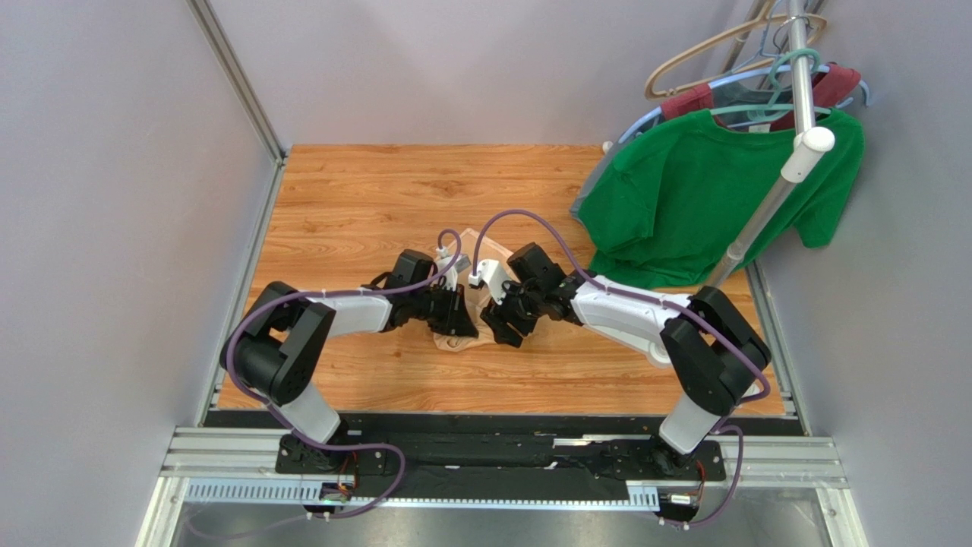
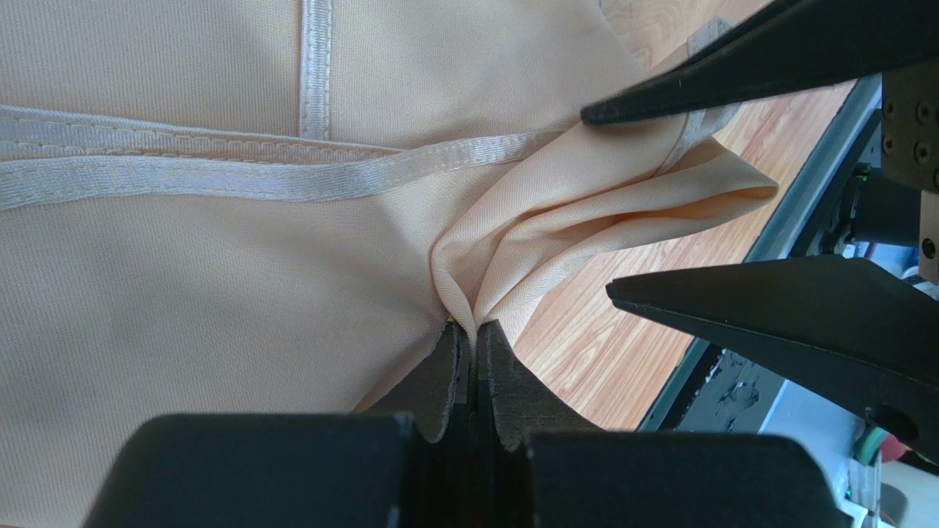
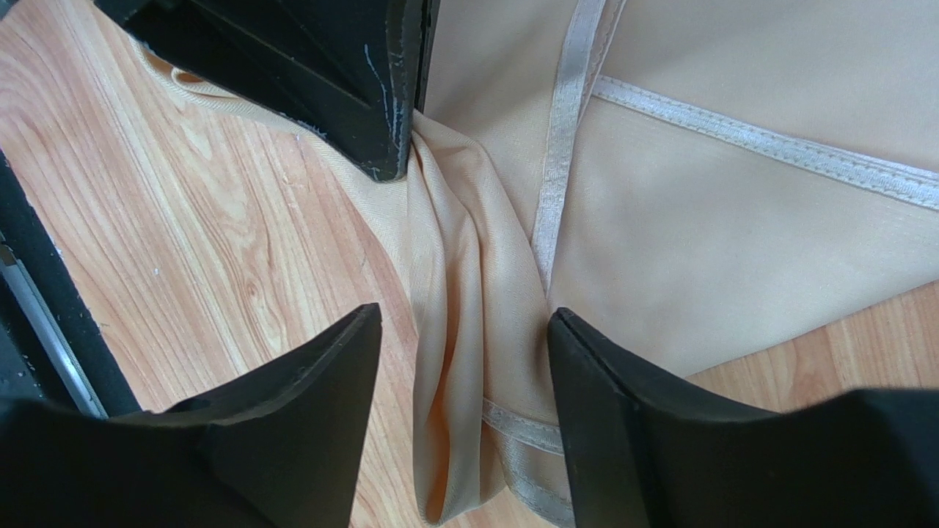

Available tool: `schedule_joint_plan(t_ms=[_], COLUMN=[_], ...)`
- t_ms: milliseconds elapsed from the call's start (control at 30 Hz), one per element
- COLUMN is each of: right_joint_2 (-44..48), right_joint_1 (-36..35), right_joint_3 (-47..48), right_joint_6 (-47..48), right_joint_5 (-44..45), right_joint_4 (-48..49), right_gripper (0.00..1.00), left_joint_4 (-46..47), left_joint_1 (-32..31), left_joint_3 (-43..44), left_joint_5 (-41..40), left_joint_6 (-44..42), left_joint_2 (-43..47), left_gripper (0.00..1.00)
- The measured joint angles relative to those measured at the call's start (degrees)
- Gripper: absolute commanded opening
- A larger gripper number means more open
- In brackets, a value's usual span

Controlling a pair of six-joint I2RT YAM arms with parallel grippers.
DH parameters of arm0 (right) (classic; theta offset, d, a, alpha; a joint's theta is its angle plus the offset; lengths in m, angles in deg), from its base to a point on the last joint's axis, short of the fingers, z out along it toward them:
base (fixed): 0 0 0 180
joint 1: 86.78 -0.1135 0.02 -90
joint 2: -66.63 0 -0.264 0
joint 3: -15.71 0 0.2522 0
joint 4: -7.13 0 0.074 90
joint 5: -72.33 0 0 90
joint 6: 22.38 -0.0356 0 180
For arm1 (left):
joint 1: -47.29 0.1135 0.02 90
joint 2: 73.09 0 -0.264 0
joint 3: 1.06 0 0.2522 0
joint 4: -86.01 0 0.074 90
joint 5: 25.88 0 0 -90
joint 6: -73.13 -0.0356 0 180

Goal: Fold the napkin, place the utensils inside, and roll it up
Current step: Roll the napkin with the utensil

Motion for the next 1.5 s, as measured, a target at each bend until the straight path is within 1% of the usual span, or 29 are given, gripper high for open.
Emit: schedule_joint_plan(t_ms=[100,133,200,233,300,333,367,400,433,500,533,633,733,833,1000,1133,1233,1333,1500], right_joint_2=[0.0,0.0,-0.2,-0.4,-1.1,-1.4,-1.6,-1.8,-1.9,-2.1,-2.5,-4.5,-6.6,-8.4,-10.3,-12.0,-13.3,-14.4,-16.2], right_joint_1=[-0.4,-0.5,-0.5,-0.5,-0.5,-0.5,-0.5,-0.5,-0.6,-0.6,-0.5,0.2,1.1,1.7,2.9,3.7,4.2,4.4,5.0], right_joint_3=[-0.4,-0.6,-0.9,-0.9,-0.9,-0.9,-0.8,-0.7,-0.6,-0.2,0.2,2.3,4.9,6.9,9.0,11.1,12.8,14.1,16.1], right_joint_6=[0.0,0.1,0.1,-0.1,-0.2,-0.3,-0.3,-0.4,-0.4,-0.5,-0.5,-0.5,-0.5,-0.5,-1.1,-1.6,-1.8,-1.9,-1.9], right_joint_5=[0.8,0.9,1.3,1.5,1.7,1.7,1.7,1.5,1.4,1.1,0.9,-1.3,-3.7,-5.7,-8.9,-10.8,-11.9,-13.1,-15.0], right_joint_4=[-0.2,-0.2,-0.5,-0.6,-0.7,-0.7,-0.7,-0.9,-1.0,-1.6,-2.0,-3.7,-5.9,-7.6,-9.6,-11.8,-13.5,-14.9,-17.4], right_gripper=[0.43,0.36,0.3,0.24,0.16,0.09,0.05,0.02,0.0,0.0,0.0,0.0,0.0,0.0,0.0,0.0,0.0,0.0,0.0], left_joint_4=[0.0,0.0,0.0,0.0,0.0,0.0,-0.1,-0.1,-0.1,-0.1,-0.2,-2.0,-4.2,-5.6,-6.3,-6.2,-5.1,-4.2,-3.6], left_joint_1=[0.0,0.0,0.0,0.0,0.0,0.0,0.0,0.0,0.0,0.0,0.0,0.1,0.3,0.4,0.7,0.7,0.7,0.2,-1.6], left_joint_3=[0.0,0.0,0.0,0.0,0.0,0.0,0.0,0.0,0.0,0.0,0.0,0.0,0.0,-0.3,-3.1,-6.7,-10.0,-12.2,-12.6], left_joint_5=[0.0,0.0,0.1,0.1,0.2,0.2,0.2,0.2,0.2,0.2,0.2,-1.0,-3.0,-5.7,-11.7,-15.2,-16.3,-16.7,-18.2], left_joint_6=[0.1,0.1,0.1,0.1,0.1,0.1,0.1,0.1,0.1,0.1,0.1,-0.2,-0.4,-0.7,-1.0,-1.5,-2.2,-2.6,-3.2], left_joint_2=[0.0,0.0,0.0,0.0,0.0,0.0,0.0,0.0,0.0,0.0,0.2,0.9,3.5,7.5,16.3,22.6,27.1,29.9,31.0], left_gripper=[0.0,0.0,0.0,0.0,0.0,0.0,0.01,0.04,0.12,0.26,0.37,0.5,0.57,0.59,0.59,0.6,0.6,0.61,0.59])
